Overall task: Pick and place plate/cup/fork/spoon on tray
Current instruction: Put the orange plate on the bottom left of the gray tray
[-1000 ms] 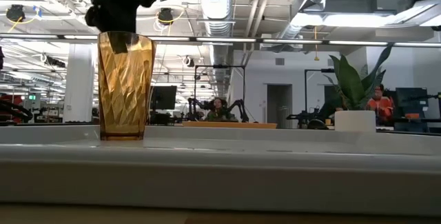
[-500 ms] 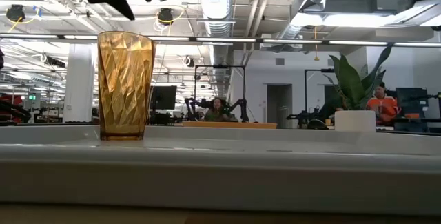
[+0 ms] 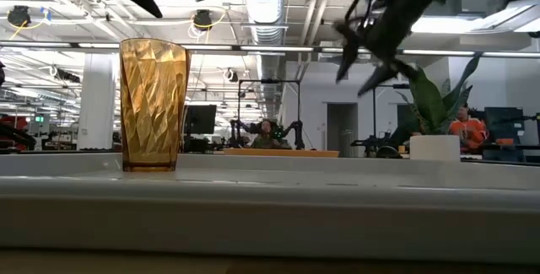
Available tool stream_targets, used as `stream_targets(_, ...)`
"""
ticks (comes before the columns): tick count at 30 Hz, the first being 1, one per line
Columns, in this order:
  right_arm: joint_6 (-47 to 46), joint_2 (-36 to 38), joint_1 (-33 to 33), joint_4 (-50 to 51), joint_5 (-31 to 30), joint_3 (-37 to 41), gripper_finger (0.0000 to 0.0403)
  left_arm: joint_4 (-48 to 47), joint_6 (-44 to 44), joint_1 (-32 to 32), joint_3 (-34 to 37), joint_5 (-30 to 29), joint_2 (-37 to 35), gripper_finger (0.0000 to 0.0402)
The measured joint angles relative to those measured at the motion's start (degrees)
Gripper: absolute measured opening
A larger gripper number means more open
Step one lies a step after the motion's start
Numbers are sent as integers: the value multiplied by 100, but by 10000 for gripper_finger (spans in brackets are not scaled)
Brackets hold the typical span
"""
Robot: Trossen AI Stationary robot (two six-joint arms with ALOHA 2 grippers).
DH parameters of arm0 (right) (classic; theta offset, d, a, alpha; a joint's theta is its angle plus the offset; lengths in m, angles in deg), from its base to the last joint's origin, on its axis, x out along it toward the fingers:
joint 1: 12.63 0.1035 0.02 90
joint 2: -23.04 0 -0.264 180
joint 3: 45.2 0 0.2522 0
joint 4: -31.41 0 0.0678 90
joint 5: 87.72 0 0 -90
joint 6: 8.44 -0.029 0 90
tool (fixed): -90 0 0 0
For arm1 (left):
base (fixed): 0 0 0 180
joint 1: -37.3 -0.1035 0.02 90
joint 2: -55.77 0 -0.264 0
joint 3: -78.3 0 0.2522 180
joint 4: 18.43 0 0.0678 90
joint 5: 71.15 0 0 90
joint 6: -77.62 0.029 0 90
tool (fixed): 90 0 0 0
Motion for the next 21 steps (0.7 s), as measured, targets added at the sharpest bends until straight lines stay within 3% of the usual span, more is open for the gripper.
stream_targets(8,-154,-1491,-445,-708,806,-2,272,-24,69,-265,37,113,0,293)
stream_targets(16,-871,-2472,-451,-1315,890,-4,270,-26,219,-421,37,109,2,293)
stream_targets(21,-1218,-2725,-493,-1523,971,-24,216,-21,329,-501,37,91,2,293)
